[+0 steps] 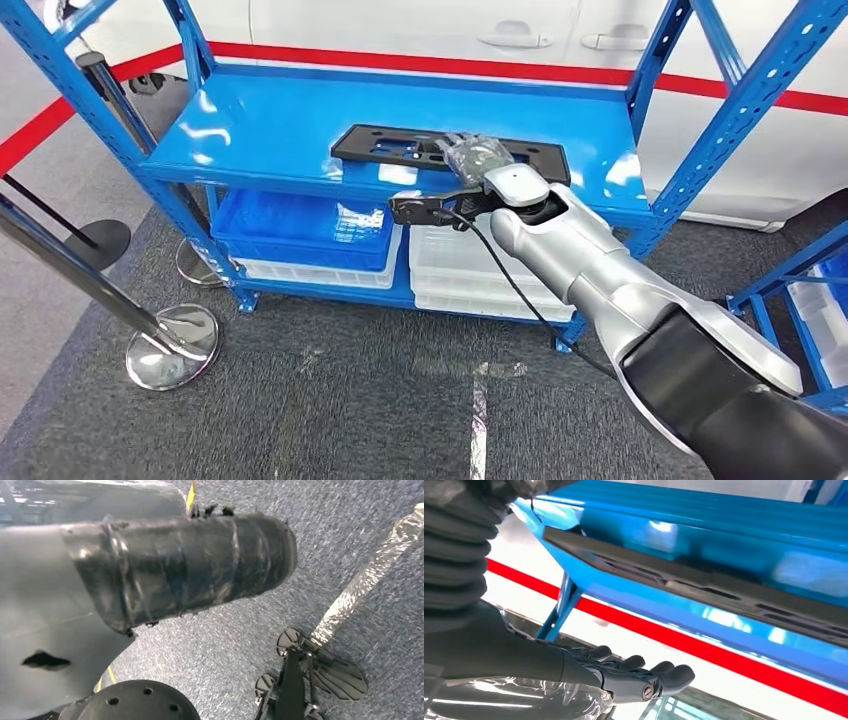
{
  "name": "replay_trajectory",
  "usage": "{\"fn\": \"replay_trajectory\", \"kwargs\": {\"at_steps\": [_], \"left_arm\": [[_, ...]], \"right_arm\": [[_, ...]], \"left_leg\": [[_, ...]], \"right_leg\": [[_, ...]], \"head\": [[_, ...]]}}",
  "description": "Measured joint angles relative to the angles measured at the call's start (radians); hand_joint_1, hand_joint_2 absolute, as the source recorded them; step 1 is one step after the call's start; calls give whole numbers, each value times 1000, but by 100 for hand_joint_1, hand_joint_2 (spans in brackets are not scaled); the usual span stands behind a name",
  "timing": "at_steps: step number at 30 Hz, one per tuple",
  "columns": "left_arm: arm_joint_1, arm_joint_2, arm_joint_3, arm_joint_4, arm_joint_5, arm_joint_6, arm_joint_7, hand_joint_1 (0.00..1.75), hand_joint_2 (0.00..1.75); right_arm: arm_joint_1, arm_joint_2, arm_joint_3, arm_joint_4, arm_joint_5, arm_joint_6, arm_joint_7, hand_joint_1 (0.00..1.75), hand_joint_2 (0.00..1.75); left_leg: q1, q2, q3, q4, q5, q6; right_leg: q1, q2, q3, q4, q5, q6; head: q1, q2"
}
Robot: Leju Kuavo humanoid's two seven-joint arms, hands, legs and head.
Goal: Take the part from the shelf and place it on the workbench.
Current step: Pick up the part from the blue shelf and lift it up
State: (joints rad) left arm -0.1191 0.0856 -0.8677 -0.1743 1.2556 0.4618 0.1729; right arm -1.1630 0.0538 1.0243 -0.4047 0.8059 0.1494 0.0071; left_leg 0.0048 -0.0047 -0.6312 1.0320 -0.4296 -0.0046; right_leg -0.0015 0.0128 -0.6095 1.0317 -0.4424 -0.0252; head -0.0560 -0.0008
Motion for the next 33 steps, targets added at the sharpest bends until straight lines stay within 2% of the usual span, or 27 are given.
{"fn": "replay_trajectory", "kwargs": {"at_steps": [2,4,5,7,8,9,10,11,12,14,15,17,19,21,23,24,25,26,28,29,30,33], "left_arm": [[-2,0,-1,0,-3,0,0,0,0],[-1,0,-1,0,-5,0,1,0,0],[0,0,-1,0,-6,0,2,0,0],[0,0,-2,0,-7,0,6,0,0],[-1,0,-2,0,-8,0,8,0,0],[-1,0,-3,0,-9,-1,10,0,0],[-1,0,-4,0,-9,-2,11,0,0],[0,0,-4,0,-9,-3,11,0,0],[0,0,-4,0,-10,-4,11,0,0],[-1,1,-4,0,-10,-5,11,0,0],[-1,1,-5,0,-10,-5,11,0,0],[-1,1,-6,0,-10,-6,11,0,0],[0,1,-7,0,-10,-8,11,0,0],[-1,1,-11,0,-10,-8,11,0,0],[-1,2,-14,0,-10,-8,10,0,0],[-1,3,-15,0,-10,-8,10,0,0],[0,3,-16,0,-10,-8,11,0,0],[0,3,-16,0,-10,-9,10,0,0],[1,3,-17,0,-9,-12,3,0,0],[1,3,-17,0,-9,-14,-2,0,0],[0,3,-17,0,-8,-16,-9,0,0],[-2,3,-19,0,-6,-21,-28,0,0]], "right_arm": [[1,0,0,0,1,-2,-2,0,175],[0,0,0,0,2,-4,-3,0,175],[-1,0,0,0,2,-5,-3,0,175],[1,-1,0,0,2,-6,-3,0,175],[4,-2,0,0,3,-7,-4,0,175],[7,-2,0,0,3,-7,-5,0,175],[10,-3,0,0,4,-8,-6,0,175],[11,-3,0,0,5,-9,-7,0,175],[11,-3,0,0,7,-10,-7,0,175],[10,-2,0,-1,9,-11,-8,0,175],[10,-2,0,-1,10,-11,-8,0,175],[11,-1,0,-2,12,-11,-8,0,175],[11,-2,0,-3,12,-11,-8,0,175],[10,-1,0,-3,13,-11,-8,0,175],[11,1,0,-3,13,-11,-8,0,175],[12,1,0,-3,13,-11,-8,0,175],[14,1,0,-3,13,-11,-8,0,175],[14,1,0,-3,14,-11,-8,0,175],[12,1,0,-3,16,-11,-8,0,175],[9,1,0,-3,17,-11,-8,0,175],[5,1,0,-3,19,-10,-8,0,175],[-3,1,0,-5,23,-7,-8,0,175]], "left_leg": [[0,-1,5,-9,-2,10],[6,1,13,-19,0,20],[9,2,18,-24,1,26],[10,2,21,-25,-1,33],[10,2,21,-24,-3,34],[10,2,22,-23,-5,35],[11,1,24,-20,-8,34],[12,0,25,-16,-13,31],[13,-1,27,-11,-18,27],[12,-3,26,-2,-28,17],[12,-4,25,1,-30,11],[12,-4,26,-3,-30,0],[16,-2,22,4,-39,-10],[18,0,-16,84,-82,-18],[17,0,-82,213,-132,-22],[17,0,-107,255,-140,-22],[16,0,-116,260,-127,-19],[15,0,-105,228,-97,-15],[9,0,-46,96,-24,-1],[5,-1,-20,41,-5,5],[2,-1,-4,7,1,9],[1,-1,7,-14,-3,17]], "right_leg": [[2,-1,-1,-3,0,8],[3,-3,-10,20,-18,18],[3,-3,-28,60,-41,22],[-1,-4,-90,183,-92,28],[-4,-4,-122,238,-108,31],[-6,-4,-140,264,-106,33],[-9,-5,-142,254,-87,34],[-12,-6,-125,210,-53,35],[-14,-7,-98,144,-18,35],[-12,-7,-47,41,18,32],[-10,-6,-37,20,18,30],[-5,-4,-34,16,14,22],[-8,-4,-30,9,16,10],[-14,-3,-22,2,17,1],[-12,-2,-17,1,13,-4],[-10,-2,-14,1,11,-6],[-8,-2,-11,1,8,-7],[-6,-1,-7,1,5,-8],[-1,1,2,1,-1,-6],[1,1,3,2,-4,-4],[2,1,3,1,-5,-1],[2,0,4,-2,-9,11]], "head": [[0,0],[2,0],[4,0],[6,0],[6,0],[6,0],[6,0],[6,0],[6,0],[6,0],[5,0],[4,0],[4,0],[0,0],[-5,0],[-5,0],[-5,0],[-5,0],[-5,0],[-5,0],[-5,0],[-5,0]]}}
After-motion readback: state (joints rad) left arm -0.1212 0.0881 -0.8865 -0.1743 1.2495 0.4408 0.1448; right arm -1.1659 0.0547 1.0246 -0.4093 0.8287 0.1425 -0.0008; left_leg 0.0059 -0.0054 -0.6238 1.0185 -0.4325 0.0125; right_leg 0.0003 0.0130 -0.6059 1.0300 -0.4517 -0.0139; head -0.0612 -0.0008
